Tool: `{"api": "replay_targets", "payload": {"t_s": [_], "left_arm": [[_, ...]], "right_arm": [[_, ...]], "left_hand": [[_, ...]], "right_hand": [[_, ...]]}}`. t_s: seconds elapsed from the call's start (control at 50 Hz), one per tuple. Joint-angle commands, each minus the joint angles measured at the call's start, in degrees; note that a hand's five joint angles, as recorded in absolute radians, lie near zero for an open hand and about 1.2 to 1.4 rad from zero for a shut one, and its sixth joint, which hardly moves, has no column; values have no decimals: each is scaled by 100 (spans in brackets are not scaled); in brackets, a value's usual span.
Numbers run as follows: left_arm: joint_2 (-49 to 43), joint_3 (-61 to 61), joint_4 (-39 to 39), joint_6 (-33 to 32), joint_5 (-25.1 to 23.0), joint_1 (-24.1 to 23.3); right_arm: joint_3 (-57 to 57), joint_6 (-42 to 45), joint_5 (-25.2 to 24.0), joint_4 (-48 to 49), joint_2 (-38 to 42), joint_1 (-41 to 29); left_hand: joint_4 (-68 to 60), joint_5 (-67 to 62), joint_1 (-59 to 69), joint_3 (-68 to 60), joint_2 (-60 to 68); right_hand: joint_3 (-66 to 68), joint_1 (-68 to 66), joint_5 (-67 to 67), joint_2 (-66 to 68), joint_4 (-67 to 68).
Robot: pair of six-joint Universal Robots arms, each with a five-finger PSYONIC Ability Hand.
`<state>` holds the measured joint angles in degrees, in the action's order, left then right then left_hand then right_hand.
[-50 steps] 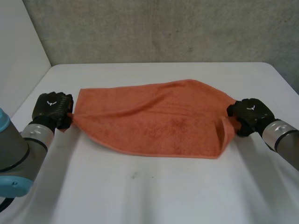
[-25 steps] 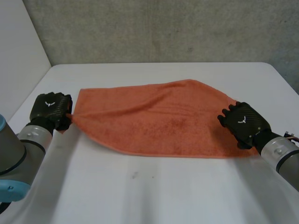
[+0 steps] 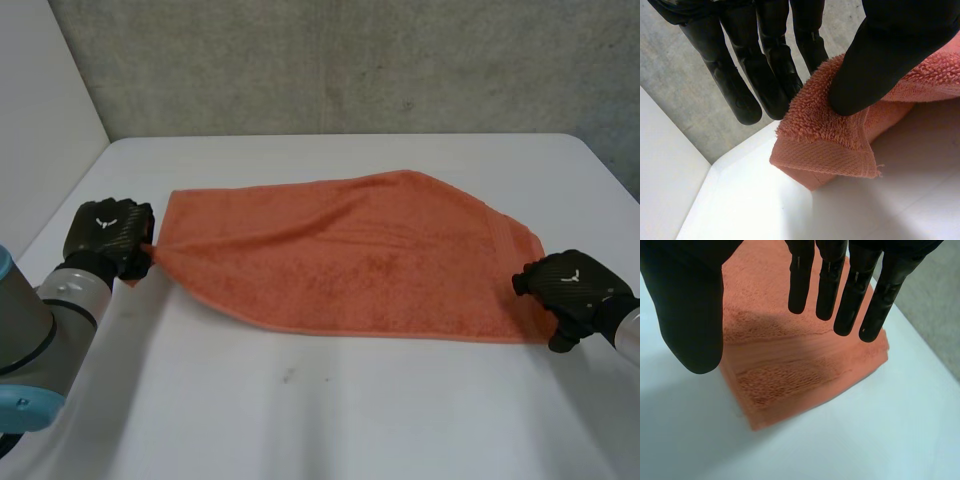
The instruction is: Fold the laundry
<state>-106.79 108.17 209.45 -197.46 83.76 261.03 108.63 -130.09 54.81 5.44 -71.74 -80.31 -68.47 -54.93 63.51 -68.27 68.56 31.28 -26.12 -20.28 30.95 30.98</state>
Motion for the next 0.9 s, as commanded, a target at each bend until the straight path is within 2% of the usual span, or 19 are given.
{"api": "replay_targets", "payload": {"t_s": [0.02, 0.16, 0.44, 0.9], "left_arm": [[9, 11, -97, 14, 0, -25], [9, 28, -159, 14, -18, -34], [18, 37, -238, 14, -18, -25], [18, 28, -238, 14, -36, -17]], "right_arm": [[-96, -1238, -40, 88, 46, 68], [-140, -1238, 4, 255, 169, 50], [-254, -1230, 21, 317, 529, 50], [-492, -975, 153, 572, 969, 6]], "left_hand": [[-1153, -1507, 1649, -1173, 1144], [-1153, -1507, 1649, -1173, 1144], [-1153, -1507, 1649, -1173, 1144], [-1153, -1507, 1649, -1173, 1144]], "right_hand": [[588, -1104, -688, 622, 619], [941, -1458, -1042, 975, 972], [571, -1088, -672, 605, 602], [756, -1273, -857, 790, 787]]}}
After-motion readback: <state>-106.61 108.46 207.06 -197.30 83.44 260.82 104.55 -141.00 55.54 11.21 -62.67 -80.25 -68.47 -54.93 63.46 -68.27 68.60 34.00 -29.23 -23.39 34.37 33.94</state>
